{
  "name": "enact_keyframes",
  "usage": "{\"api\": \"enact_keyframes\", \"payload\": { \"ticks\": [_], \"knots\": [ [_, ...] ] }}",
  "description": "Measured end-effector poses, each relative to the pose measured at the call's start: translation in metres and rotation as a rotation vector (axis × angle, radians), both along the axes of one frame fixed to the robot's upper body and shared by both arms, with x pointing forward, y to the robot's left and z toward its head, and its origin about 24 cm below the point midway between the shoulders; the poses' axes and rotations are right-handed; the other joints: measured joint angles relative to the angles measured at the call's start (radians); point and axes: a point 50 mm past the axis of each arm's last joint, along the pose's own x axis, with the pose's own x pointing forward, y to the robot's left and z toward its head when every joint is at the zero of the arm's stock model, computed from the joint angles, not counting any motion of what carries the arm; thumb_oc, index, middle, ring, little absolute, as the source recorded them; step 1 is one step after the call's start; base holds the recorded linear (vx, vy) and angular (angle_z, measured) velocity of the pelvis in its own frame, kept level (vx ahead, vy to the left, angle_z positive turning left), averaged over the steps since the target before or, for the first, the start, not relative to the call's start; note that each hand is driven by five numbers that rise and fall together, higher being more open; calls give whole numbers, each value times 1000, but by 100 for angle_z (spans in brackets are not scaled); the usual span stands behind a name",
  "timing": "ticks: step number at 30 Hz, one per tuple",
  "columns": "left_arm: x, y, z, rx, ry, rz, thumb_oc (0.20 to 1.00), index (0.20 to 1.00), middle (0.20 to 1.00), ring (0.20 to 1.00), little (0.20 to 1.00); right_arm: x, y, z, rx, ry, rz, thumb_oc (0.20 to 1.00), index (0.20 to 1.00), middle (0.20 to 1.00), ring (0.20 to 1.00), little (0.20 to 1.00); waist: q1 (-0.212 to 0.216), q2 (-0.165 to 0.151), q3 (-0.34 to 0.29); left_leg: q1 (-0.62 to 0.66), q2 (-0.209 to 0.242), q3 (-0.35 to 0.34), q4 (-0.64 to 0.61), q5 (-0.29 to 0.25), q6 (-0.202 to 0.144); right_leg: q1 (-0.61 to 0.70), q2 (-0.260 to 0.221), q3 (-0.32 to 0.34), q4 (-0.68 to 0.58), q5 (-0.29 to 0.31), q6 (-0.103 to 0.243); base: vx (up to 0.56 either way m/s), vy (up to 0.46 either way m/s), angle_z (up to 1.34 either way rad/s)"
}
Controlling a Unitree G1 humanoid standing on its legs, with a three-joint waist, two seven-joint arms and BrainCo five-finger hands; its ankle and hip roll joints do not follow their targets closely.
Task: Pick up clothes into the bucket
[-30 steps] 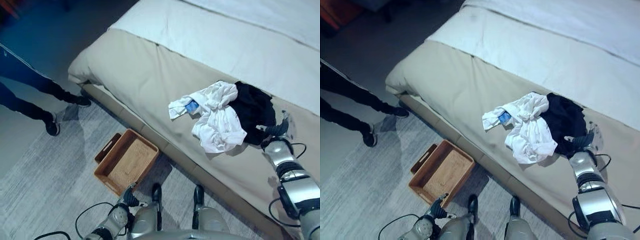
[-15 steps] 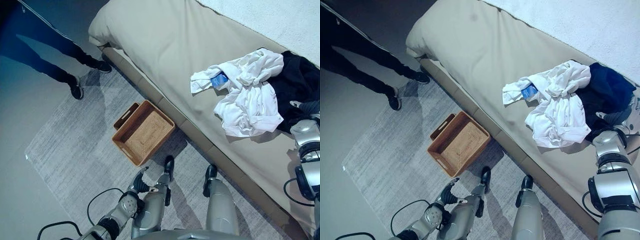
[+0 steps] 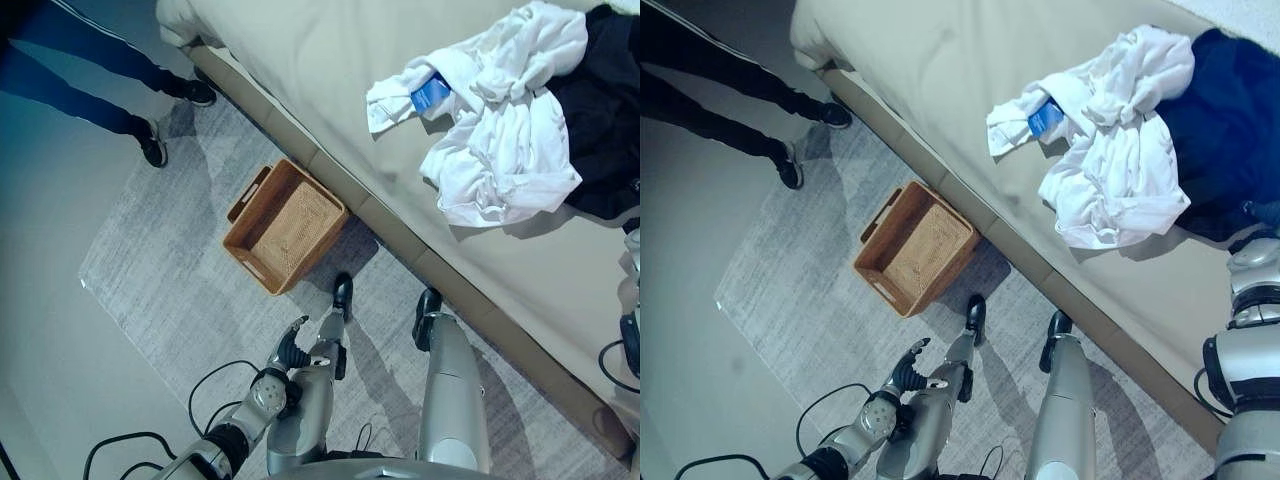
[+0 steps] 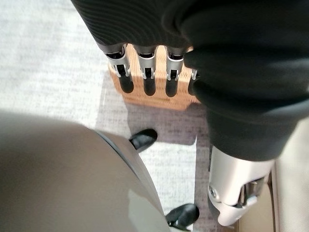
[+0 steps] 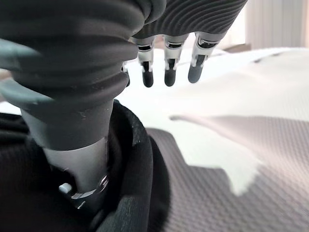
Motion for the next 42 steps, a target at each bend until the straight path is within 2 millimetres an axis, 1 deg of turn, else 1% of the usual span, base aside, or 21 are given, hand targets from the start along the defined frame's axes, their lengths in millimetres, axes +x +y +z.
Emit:
{"api": "enact_keyframes", "payload": {
  "ticks": [1, 9, 15, 18, 23, 24, 25, 26, 28, 29, 30, 31, 32, 33, 34, 35, 36, 37, 38, 39, 42],
  "knots": [
    [1, -3, 2, -10, -8, -4, 1000, 1000, 1000, 1000, 1000, 0, 0, 0, 5, 3, 5, 200, 200, 200, 200, 200, -1, 2, 8, 1, 0, 0, -1, 11, -14, 0, -1, 1, 1, 0, 0, 0, 0, 0],
    [0, -12, 0, -21, 0, -6, 1000, 1000, 1000, 1000, 1000, 3, 4, -4, 41, -13, 16, 200, 200, 200, 200, 200, -2, 3, 11, 29, -10, -1, -4, 13, -12, 28, -12, 3, -1, 1, -2, 0, 11, 1],
    [2, -15, 2, -23, -15, -9, 1000, 1000, 1000, 1000, 1000, 19, 22, 16, 8, -122, 125, 200, 200, 200, 200, 200, -3, 2, 11, 58, -13, 0, -12, 15, -9, 59, -13, 5, -12, 5, -1, -8, 32, 0],
    [3, -14, 3, -21, -23, -3, 1000, 1000, 1000, 1000, 1000, 23, 27, 21, 7, -154, 154, 200, 200, 200, 200, 200, -4, -2, 14, 66, -4, -1, -12, 16, -8, 79, -2, -1, -34, 19, 1, 3, -3, -4],
    [2, -8, 0, -8, -9, 17, 1000, 1000, 1000, 1000, 1000, 30, 37, 23, 21, -193, 194, 200, 200, 200, 200, 200, -5, -19, 14, 133, 13, -1, -13, 14, -9, 180, 24, -8, -102, 36, 16, 54, 6, -4],
    [3, -6, -1, -3, -7, 23, 1000, 1000, 1000, 1000, 1000, 32, 40, 23, 27, -200, 207, 200, 200, 200, 200, 200, -19, -32, 14, 144, 17, 0, -12, 12, -10, 195, 35, -7, -115, 41, 18, 66, 9, -12],
    [1, 3, -6, 17, 19, 58, 1000, 1000, 1000, 1000, 1000, 39, 53, 17, 56, -215, 252, 200, 200, 200, 200, 200, -25, -52, 12, 166, 27, 3, -12, 9, -8, 232, 44, -10, -148, 53, 20, 93, 18, -13],
    [-1, 7, -8, 23, 31, 72, 1000, 1000, 1000, 1000, 1000, 41, 57, 13, 63, -214, 269, 200, 200, 200, 200, 200, -31, -67, 5, 179, 29, 3, -11, 7, -9, 249, 49, -10, -161, 56, 22, 102, 15, -18],
    [-6, 17, -15, 55, 73, 96, 1000, 1000, 1000, 1000, 1000, 43, 64, -6, 97, -185, 295, 200, 200, 200, 200, 200, -35, -106, -13, 229, 45, 14, -8, -17, -4, 322, 79, -6, -220, 71, 29, 97, 52, -27],
    [-12, 26, -20, 73, 102, 122, 1000, 1000, 1000, 1000, 1000, 43, 71, -19, 114, -161, 325, 200, 200, 200, 200, 200, -31, -140, -38, 255, 55, 29, -8, -19, -6, 356, 92, 3, -259, 88, 30, 122, 69, -30],
    [-15, 32, -23, 88, 120, 134, 1000, 1000, 1000, 1000, 1000, 44, 74, -25, 125, -151, 334, 200, 200, 200, 200, 200, -25, -155, -54, 264, 57, 31, -8, -24, -2, 372, 95, 2, -275, 92, 31, 133, 75, -31],
    [-17, 39, -25, 106, 138, 139, 1000, 1000, 1000, 1000, 1000, 40, 75, -35, 138, -138, 357, 200, 200, 200, 200, 200, -36, -173, -78, 297, 68, 46, -10, -48, 3, 418, 110, 4, -313, 105, 33, 105, 91, -19],
    [-19, 44, -26, 112, 149, 148, 1000, 1000, 1000, 1000, 1000, 36, 74, -42, 152, -136, 362, 200, 200, 200, 200, 200, -27, -185, -88, 318, 69, 54, -11, -53, 8, 442, 113, 5, -330, 114, 33, 94, 100, -22],
    [-25, 49, -29, 122, 167, 159, 1000, 1000, 1000, 1000, 1000, 33, 75, -52, 176, -126, 361, 200, 200, 200, 200, 200, -28, -198, -119, 330, 68, 58, -10, -62, 14, 459, 113, 11, -348, 116, 35, 71, 106, -17],
    [-28, 52, -30, 131, 175, 157, 1000, 1000, 1000, 1000, 1000, 30, 72, -57, 183, -119, 355, 200, 200, 200, 200, 200, -33, -204, -137, 338, 69, 60, -11, -66, 10, 470, 113, 16, -360, 119, 38, 78, 81, -15],
    [-33, 58, -33, 131, 195, 180, 1000, 1000, 1000, 1000, 1000, 19, 66, -66, 205, -118, 345, 200, 200, 200, 200, 200, -35, -209, -154, 387, 65, 74, -17, -78, 22, 533, 116, 19, -402, 135, 48, 47, 57, -13],
    [-37, 60, -34, 135, 206, 188, 1000, 1000, 1000, 1000, 1000, 17, 66, -68, 209, -116, 347, 200, 200, 200, 200, 200, -37, -209, -165, 398, 65, 80, -17, -82, 24, 546, 115, 23, -411, 138, 51, 76, 67, -22],
    [-44, 65, -38, 148, 230, 192, 1000, 1000, 1000, 1000, 1000, 14, 64, -71, 208, -107, 346, 200, 200, 200, 200, 200, -52, -213, -193, 414, 62, 89, -16, -96, 26, 569, 116, 30, -437, 146, 58, 77, 60, -16],
    [-45, 66, -38, 153, 232, 194, 1000, 1000, 1000, 1000, 1000, 12, 63, -73, 208, -100, 344, 200, 200, 200, 200, 200, -56, -216, -211, 418, 60, 90, -17, -99, 28, 579, 114, 31, -453, 153, 62, 85, 92, -32],
    [-53, 72, -41, 159, 257, 206, 1000, 1000, 1000, 1000, 1000, 7, 59, -75, 211, -107, 337, 200, 200, 200, 200, 200, -56, -221, -230, 454, 60, 115, -24, -106, 28, 619, 123, 52, -498, 177, 68, 56, 62, -33],
    [-63, 79, -44, 167, 281, 218, 1000, 1000, 1000, 1000, 1000, 5, 56, -70, 196, -122, 336, 200, 200, 200, 200, 200, -55, -231, -266, 514, 59, 159, -34, -124, 40, 692, 130, 85, -574, 212, 80, 45, 60, -43]
  ]
}}
